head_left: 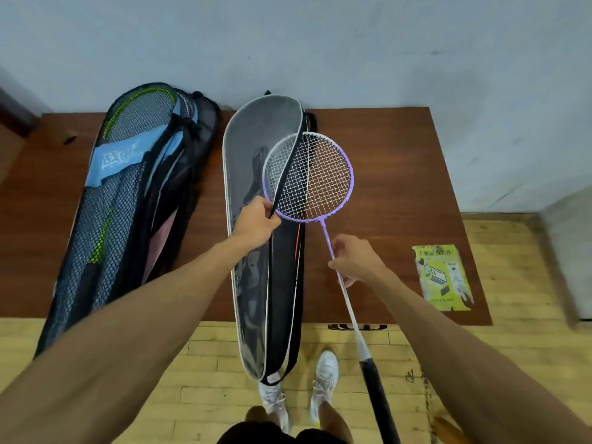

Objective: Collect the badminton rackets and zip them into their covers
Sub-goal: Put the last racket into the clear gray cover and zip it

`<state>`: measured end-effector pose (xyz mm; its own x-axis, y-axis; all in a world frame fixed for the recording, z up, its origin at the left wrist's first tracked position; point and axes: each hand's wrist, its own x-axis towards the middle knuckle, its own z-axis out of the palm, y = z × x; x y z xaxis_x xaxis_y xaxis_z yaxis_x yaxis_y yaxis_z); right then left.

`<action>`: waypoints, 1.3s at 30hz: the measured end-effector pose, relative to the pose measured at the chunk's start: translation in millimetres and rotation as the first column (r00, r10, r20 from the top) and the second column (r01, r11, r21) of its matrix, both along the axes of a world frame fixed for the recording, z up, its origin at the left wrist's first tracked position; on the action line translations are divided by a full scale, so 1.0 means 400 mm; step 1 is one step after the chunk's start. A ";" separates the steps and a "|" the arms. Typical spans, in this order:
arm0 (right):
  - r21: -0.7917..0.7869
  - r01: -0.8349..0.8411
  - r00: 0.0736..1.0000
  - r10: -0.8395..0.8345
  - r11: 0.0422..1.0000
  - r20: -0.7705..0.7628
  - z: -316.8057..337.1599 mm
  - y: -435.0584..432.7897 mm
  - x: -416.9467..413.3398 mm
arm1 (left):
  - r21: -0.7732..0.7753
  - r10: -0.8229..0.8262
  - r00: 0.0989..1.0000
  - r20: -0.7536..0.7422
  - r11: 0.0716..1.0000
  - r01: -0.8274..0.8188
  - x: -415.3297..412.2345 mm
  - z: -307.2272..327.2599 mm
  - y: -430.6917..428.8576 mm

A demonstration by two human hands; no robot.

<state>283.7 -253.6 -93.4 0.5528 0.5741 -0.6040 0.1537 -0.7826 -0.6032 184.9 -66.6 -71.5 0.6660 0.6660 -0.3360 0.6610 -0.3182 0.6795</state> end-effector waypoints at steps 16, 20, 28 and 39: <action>0.222 0.634 0.722 -0.464 0.741 -0.513 -0.080 0.389 0.036 | -0.117 -0.022 0.992 0.125 0.992 0.037 -0.038 -0.127 0.098; 0.245 0.624 0.740 -0.461 0.742 -0.489 -0.117 0.375 0.028 | -0.130 -0.040 0.992 0.122 0.990 0.056 -0.035 -0.150 0.099; -0.099 0.000 0.994 -0.011 0.995 -0.112 -0.132 0.169 -0.038 | 0.013 -0.167 0.974 -0.154 0.985 0.171 -0.074 -0.186 0.021; -0.117 -0.327 0.943 0.317 0.938 -0.100 -0.127 0.116 -0.159 | 0.166 -0.164 0.870 -0.464 0.949 0.268 -0.277 -0.170 -0.124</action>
<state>220.2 -207.0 -144.4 0.2994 0.6269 -0.7192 0.3670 -0.7715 -0.5197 74.2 -116.1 -139.5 0.6191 0.6131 -0.4907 0.7710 -0.5935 0.2312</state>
